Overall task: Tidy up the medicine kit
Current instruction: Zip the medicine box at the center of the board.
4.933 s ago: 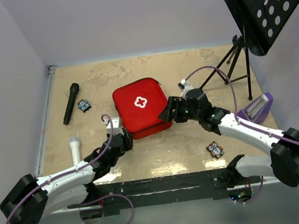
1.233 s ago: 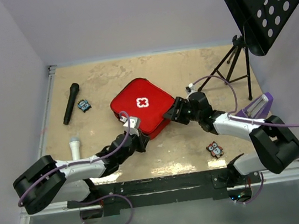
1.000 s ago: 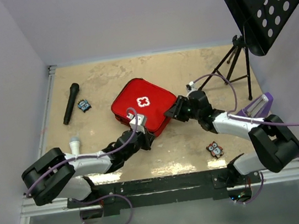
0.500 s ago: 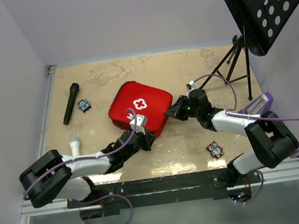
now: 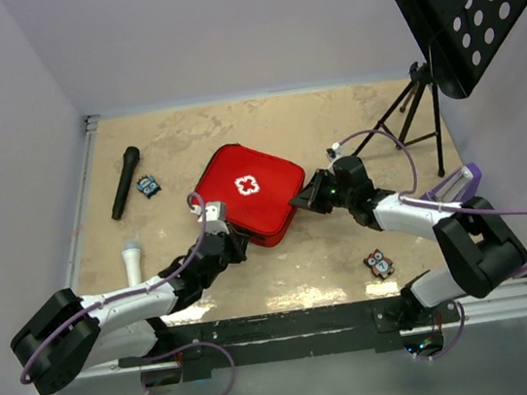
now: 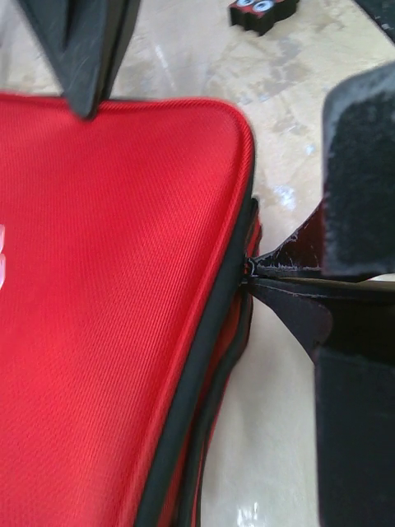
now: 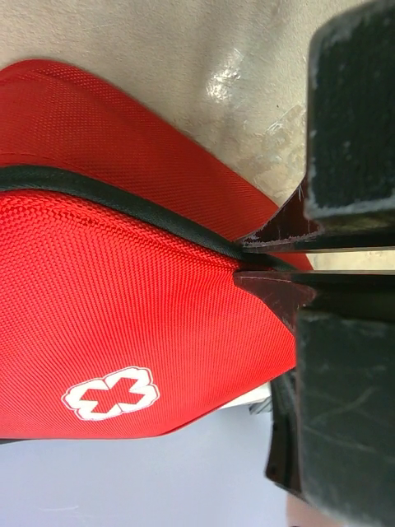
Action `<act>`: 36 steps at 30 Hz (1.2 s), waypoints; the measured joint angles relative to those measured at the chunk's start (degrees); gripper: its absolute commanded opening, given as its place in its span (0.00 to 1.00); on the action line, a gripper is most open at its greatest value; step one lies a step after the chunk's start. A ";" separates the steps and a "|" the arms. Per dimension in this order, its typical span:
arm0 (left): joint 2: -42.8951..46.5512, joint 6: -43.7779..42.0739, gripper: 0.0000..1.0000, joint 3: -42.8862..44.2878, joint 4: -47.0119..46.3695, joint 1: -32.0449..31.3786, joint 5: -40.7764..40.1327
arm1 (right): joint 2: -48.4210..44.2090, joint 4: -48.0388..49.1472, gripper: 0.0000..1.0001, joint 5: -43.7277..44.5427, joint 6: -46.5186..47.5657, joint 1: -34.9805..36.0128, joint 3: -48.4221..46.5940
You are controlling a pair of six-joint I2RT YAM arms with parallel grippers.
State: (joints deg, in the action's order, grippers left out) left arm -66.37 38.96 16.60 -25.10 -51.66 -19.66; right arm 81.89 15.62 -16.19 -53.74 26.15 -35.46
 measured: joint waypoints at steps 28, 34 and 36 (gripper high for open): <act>2.73 12.74 0.00 1.55 7.58 26.40 6.75 | -0.04 -4.52 0.00 -0.02 7.58 -0.76 -2.73; 4.31 11.13 0.33 1.36 9.33 27.21 8.22 | -0.92 -6.47 0.02 0.20 10.08 -1.29 -3.21; 5.68 10.23 0.41 0.83 11.19 27.78 8.22 | -1.44 -7.61 0.15 0.20 11.06 -1.88 -3.41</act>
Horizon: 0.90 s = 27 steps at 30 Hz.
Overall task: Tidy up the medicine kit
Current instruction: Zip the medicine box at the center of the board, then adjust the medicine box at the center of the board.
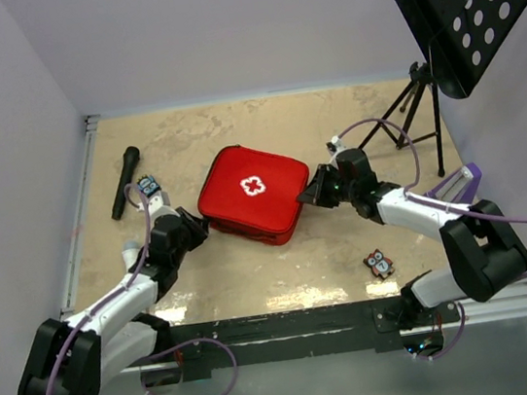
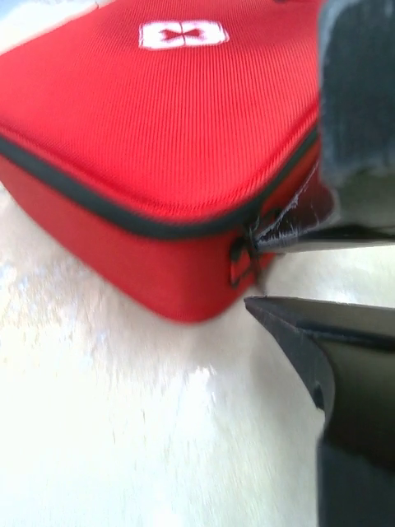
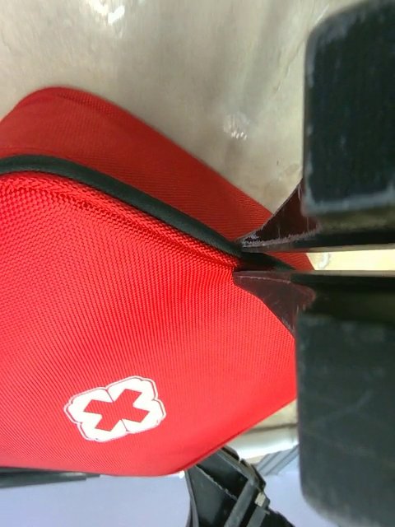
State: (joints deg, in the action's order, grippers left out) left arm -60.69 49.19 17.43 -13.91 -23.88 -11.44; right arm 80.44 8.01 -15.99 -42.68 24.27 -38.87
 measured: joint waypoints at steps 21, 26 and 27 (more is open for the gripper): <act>5.99 -4.22 0.65 12.72 15.32 1.05 -1.92 | -5.42 -8.79 0.70 2.12 11.32 -1.03 -1.73; -9.44 -8.22 0.59 21.81 10.23 3.04 6.82 | -9.51 -10.10 0.66 3.30 11.98 -0.94 -1.53; -13.00 -9.25 0.58 24.11 9.35 3.56 8.81 | -10.29 -9.97 0.63 3.48 11.89 -0.92 -1.14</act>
State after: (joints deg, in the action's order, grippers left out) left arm -73.69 39.94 41.54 -4.56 -20.32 -2.63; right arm 70.15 -1.96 -12.51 -30.79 23.35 -40.01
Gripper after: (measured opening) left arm 0.608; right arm 0.683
